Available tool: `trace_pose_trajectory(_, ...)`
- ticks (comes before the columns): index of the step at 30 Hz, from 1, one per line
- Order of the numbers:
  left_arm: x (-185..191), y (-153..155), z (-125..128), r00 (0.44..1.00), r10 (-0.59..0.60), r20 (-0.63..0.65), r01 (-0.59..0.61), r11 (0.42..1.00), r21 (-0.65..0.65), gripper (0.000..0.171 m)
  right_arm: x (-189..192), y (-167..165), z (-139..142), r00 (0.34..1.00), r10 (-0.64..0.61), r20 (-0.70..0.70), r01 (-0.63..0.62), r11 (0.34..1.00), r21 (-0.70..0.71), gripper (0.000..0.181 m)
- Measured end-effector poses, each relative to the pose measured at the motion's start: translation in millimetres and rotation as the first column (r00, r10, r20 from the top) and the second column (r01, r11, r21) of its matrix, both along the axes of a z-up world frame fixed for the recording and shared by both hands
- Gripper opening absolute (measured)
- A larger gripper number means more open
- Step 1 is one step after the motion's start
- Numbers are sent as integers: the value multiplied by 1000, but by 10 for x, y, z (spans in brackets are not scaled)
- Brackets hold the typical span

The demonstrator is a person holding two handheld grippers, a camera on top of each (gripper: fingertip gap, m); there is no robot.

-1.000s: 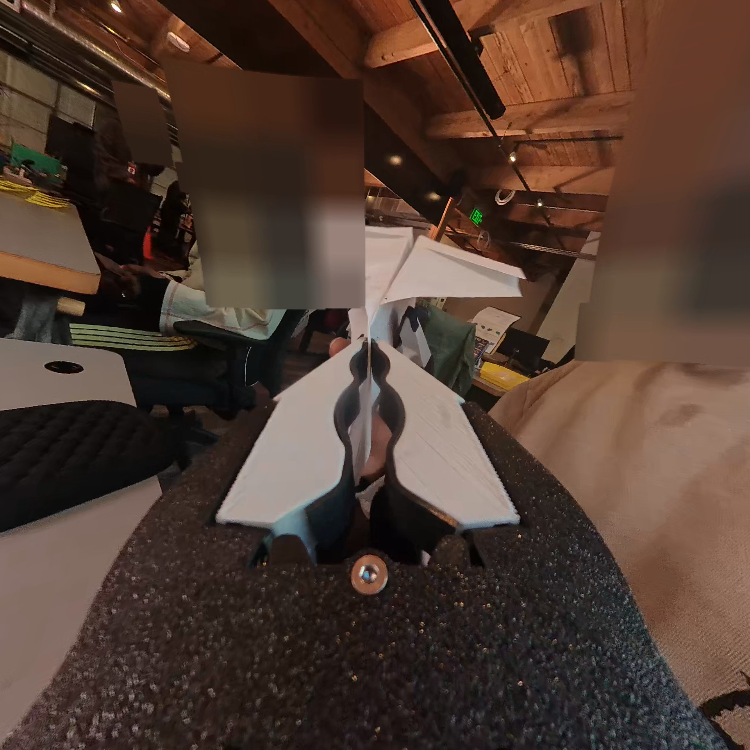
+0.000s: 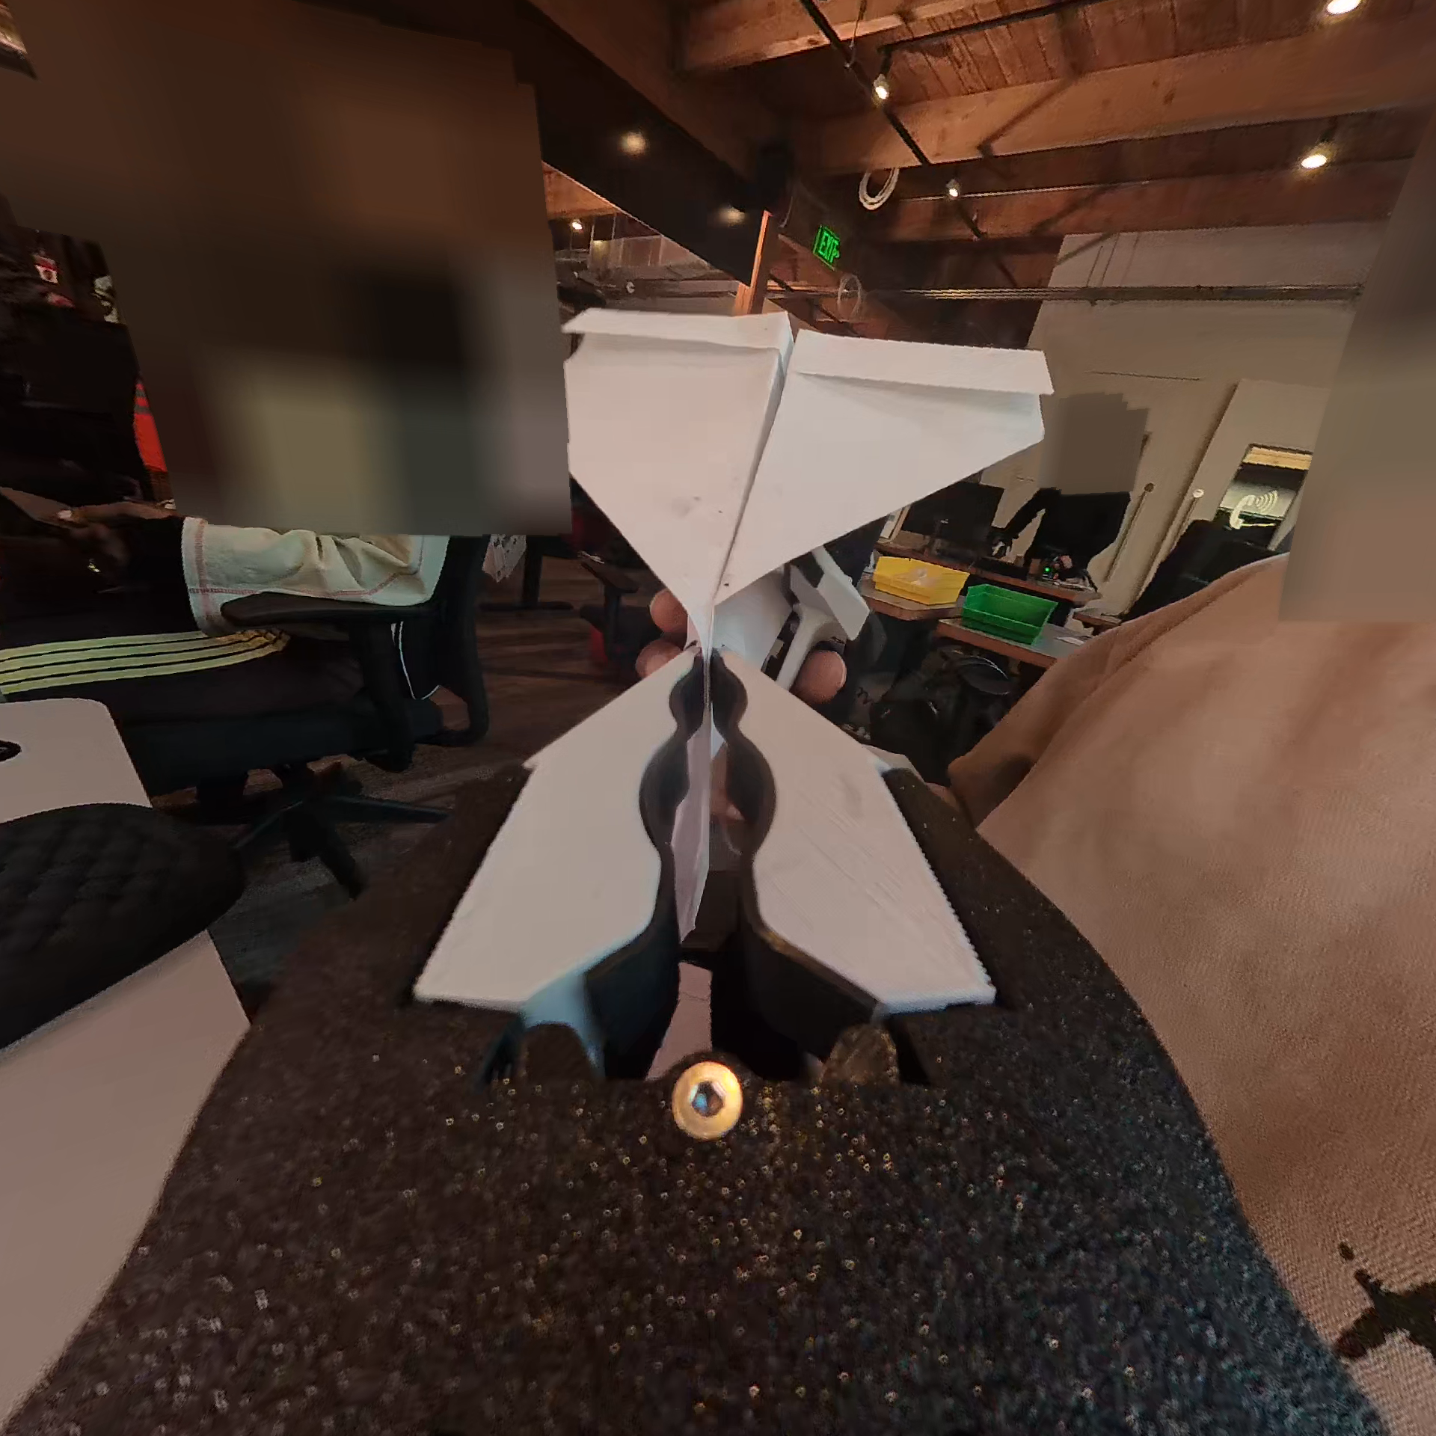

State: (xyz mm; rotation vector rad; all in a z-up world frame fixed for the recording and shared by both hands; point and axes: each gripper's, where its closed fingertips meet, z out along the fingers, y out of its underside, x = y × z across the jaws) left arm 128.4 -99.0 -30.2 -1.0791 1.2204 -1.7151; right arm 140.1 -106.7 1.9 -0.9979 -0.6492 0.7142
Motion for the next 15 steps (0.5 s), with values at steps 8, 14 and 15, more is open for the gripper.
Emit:
trace_pose_trajectory(8, -8, 205, -220, 1000, 7, -31, -8, 1000, -29, 0, 12, 246, -213, 1000, -1, 21, 2, 999, -42, 0)
trace_pose_trajectory(14, -54, 445, -271, 989, 131, -65, -133, 991, -21, 0, -23, 487, -268, 998, 7, 61, -3, 998, -62, 0)
trace_pose_trajectory(15, -66, 507, -273, 980, 185, -76, -187, 982, -11, 0, -44, 541, -268, 998, 6, 58, -2, 998, -62, 0)
